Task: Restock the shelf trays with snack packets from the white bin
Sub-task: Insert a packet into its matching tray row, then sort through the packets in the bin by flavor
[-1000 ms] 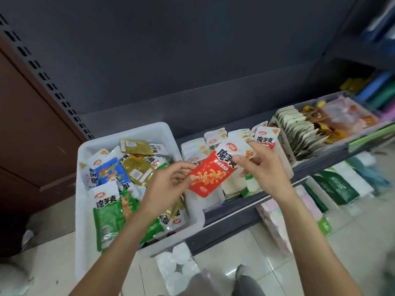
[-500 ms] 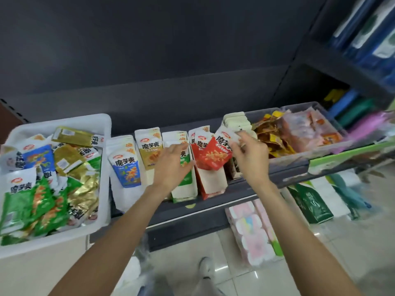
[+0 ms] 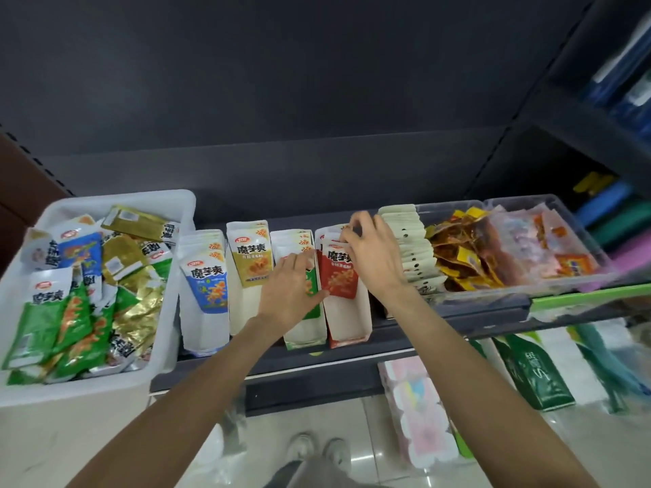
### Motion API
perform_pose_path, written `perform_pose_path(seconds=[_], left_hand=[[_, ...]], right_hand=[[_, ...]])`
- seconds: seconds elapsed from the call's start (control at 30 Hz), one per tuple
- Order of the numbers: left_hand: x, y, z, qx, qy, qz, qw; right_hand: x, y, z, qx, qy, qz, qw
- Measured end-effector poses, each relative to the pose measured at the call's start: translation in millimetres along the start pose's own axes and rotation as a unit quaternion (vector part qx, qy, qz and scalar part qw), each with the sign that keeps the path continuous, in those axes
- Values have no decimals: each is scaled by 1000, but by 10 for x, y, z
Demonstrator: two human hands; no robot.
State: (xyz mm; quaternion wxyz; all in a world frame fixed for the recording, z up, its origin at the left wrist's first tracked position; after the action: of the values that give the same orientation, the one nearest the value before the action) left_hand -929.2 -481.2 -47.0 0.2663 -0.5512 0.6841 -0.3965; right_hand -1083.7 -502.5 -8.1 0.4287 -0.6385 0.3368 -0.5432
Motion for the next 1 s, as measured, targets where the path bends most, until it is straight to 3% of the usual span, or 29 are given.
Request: perform_pose_path(seconds=[0.17,0.3,0.43,0.57,0.77,1.0], left_hand=[[-50,-122,11,-10,1,-18,1000],[-276,-501,148,-90,-9,-88,992],[-738,-961,519,-149,8,-153,977],[-1088,-1464,1206,-82,21,-192,978],[-1060,-2139,2455,-10,-39,-158,987],[-647,-2304,3268,16,-67,-35,997]], right_hand=[[-25,-63,50,43,38,37,998],[-242,-346,235,123,52,-11,991],[-299,-539,745,189,-12,-3,982],[-115,-550,1558,260,-116,92,954],[408,-269,2786,268,-161,176,933],[1102,569,3660,183,-5,250,951]])
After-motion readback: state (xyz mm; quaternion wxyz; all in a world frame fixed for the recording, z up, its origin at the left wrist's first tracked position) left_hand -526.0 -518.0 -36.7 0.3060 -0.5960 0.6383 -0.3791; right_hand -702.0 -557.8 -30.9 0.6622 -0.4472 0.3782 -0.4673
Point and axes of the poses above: each hand's wrist, its own x-axis towards the middle knuckle, its own y-axis out of the palm, z = x × y, the point moved 4 cm from there along x, towards the middle knuckle, and after that the axes turned 6 degrees about -x, right-handed, at the moved point
